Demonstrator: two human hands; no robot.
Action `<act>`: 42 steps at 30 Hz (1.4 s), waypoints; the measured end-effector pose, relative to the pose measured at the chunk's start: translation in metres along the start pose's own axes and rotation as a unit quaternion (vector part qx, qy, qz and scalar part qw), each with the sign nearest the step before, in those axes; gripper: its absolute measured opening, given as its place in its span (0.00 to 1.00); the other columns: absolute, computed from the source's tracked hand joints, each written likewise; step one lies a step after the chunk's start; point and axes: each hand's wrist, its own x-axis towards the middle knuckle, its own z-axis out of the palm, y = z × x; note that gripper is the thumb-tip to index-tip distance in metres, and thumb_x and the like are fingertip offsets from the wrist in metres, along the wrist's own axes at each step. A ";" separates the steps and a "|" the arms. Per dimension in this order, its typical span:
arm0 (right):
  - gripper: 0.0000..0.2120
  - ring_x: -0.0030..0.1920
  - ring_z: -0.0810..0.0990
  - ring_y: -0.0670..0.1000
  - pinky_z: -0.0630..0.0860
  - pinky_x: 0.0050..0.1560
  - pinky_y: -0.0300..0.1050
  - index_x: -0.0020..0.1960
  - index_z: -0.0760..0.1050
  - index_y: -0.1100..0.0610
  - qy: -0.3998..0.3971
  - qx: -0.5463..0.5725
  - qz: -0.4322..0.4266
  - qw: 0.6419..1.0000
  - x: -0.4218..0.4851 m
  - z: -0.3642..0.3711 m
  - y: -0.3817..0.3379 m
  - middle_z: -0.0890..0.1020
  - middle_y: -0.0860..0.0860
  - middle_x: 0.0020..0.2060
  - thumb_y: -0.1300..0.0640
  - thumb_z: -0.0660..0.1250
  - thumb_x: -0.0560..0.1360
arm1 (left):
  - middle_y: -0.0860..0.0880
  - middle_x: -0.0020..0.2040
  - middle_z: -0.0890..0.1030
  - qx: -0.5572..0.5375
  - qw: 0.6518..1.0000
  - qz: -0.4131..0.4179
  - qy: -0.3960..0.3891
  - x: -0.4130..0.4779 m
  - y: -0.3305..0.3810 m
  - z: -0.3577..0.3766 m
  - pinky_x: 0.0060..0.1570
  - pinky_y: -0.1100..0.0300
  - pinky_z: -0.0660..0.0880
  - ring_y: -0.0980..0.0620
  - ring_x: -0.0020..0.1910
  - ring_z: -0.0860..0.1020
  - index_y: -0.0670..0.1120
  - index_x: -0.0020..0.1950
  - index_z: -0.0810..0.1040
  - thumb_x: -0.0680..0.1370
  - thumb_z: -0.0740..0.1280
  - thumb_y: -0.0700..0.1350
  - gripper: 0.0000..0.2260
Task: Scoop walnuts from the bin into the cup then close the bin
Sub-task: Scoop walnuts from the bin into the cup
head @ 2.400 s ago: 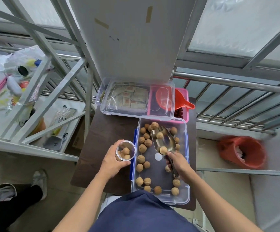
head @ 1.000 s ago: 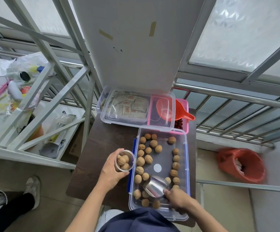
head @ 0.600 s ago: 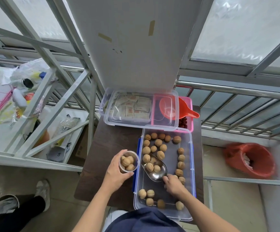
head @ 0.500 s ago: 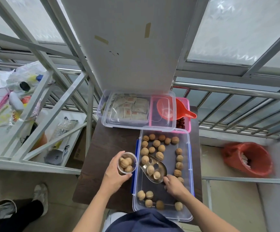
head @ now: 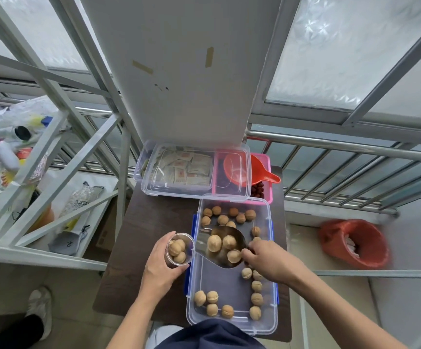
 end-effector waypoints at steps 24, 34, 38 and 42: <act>0.11 0.23 0.59 0.46 0.55 0.21 0.36 0.40 0.71 0.58 -0.209 0.674 0.284 0.649 -0.013 0.083 0.029 0.65 0.49 0.29 0.54 0.61 0.78 | 0.58 0.71 0.76 -0.031 0.999 -0.018 -0.011 -0.001 -0.010 -0.003 0.72 0.63 0.68 0.61 0.71 0.73 0.54 0.77 0.71 0.67 0.85 0.41 0.42; 0.20 0.22 0.66 0.47 0.63 0.22 0.39 0.40 0.73 0.56 -0.039 0.588 0.288 0.755 0.056 0.145 0.038 0.72 0.50 0.25 0.49 0.54 0.85 | 0.60 0.70 0.76 -0.002 0.999 -0.009 -0.037 0.002 -0.011 -0.002 0.68 0.76 0.67 0.63 0.70 0.74 0.57 0.74 0.71 0.67 0.84 0.42 0.40; 0.19 0.25 0.70 0.48 0.67 0.25 0.41 0.42 0.75 0.57 0.016 0.598 0.248 0.762 0.107 0.138 0.032 0.74 0.50 0.26 0.48 0.55 0.85 | 0.63 0.70 0.76 0.019 0.998 -0.005 -0.052 0.004 -0.015 -0.006 0.69 0.73 0.67 0.65 0.71 0.73 0.58 0.75 0.71 0.67 0.84 0.41 0.40; 0.17 0.29 0.73 0.50 0.70 0.30 0.43 0.45 0.76 0.59 0.046 0.584 0.228 0.777 0.140 0.121 0.036 0.76 0.52 0.30 0.51 0.55 0.85 | 0.59 0.72 0.76 0.022 0.998 -0.016 -0.056 0.000 -0.012 -0.006 0.71 0.74 0.65 0.61 0.73 0.73 0.56 0.78 0.70 0.68 0.84 0.42 0.42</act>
